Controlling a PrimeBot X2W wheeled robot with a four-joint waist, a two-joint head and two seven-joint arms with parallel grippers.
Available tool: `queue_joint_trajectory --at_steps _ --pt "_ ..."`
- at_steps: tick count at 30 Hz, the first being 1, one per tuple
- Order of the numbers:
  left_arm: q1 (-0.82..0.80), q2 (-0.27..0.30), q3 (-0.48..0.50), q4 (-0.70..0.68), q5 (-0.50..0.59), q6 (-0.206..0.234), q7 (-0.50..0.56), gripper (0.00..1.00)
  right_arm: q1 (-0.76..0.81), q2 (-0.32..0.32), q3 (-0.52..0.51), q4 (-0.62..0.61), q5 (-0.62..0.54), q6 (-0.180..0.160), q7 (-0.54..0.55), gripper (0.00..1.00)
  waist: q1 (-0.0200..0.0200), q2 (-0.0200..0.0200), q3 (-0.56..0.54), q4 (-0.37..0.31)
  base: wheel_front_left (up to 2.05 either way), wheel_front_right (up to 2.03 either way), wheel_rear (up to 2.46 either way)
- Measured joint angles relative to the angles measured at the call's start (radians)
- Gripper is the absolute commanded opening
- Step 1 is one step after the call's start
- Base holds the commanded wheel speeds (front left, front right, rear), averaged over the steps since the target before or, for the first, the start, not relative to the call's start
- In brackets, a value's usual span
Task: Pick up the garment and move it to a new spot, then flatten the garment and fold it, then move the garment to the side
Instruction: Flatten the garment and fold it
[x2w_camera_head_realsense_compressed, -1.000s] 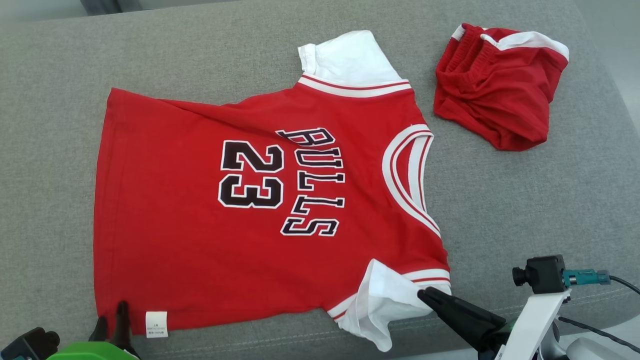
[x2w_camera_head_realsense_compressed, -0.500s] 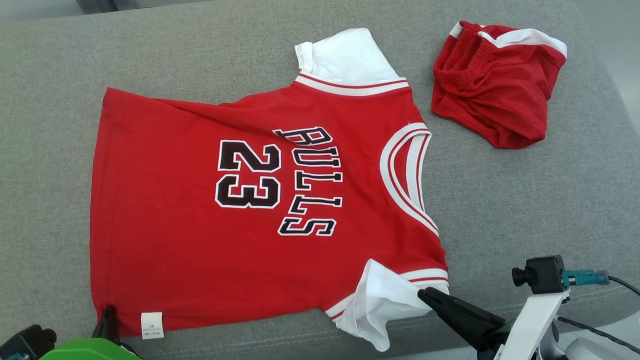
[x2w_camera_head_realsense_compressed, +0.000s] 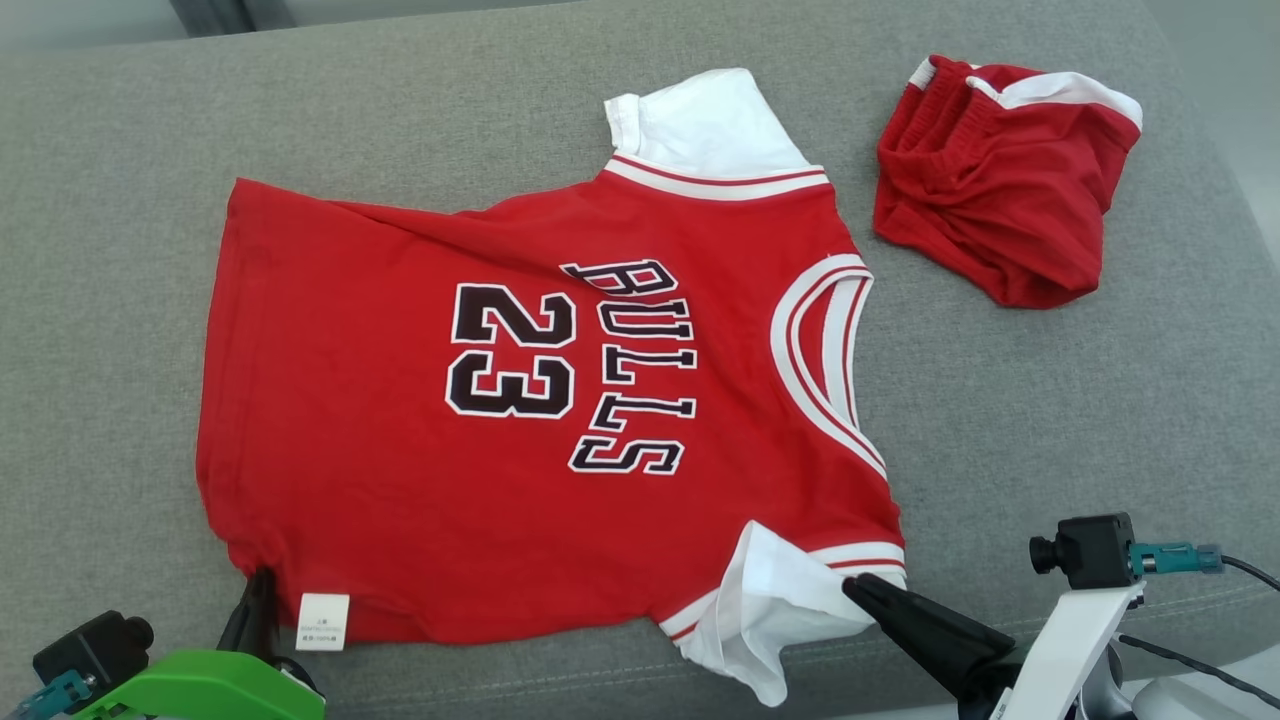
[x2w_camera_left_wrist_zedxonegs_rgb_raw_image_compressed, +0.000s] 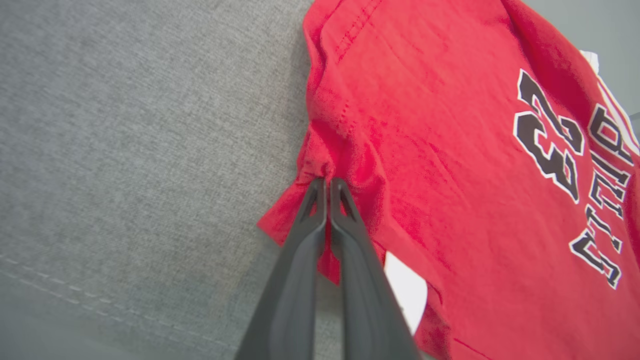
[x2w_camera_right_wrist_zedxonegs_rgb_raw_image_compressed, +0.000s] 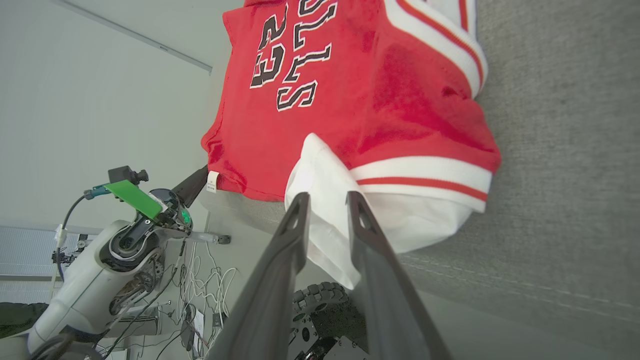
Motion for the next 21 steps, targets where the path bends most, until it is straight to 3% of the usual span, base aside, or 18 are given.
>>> queue_joint_trajectory --at_steps 21 --pt "0.098 0.036 0.026 -0.165 0.045 -0.001 0.032 0.0 0.004 0.0 0.013 0.002 -0.001 0.001 0.0 0.43 0.0 0.0 -0.022 0.067 0.0 0.0 0.0"
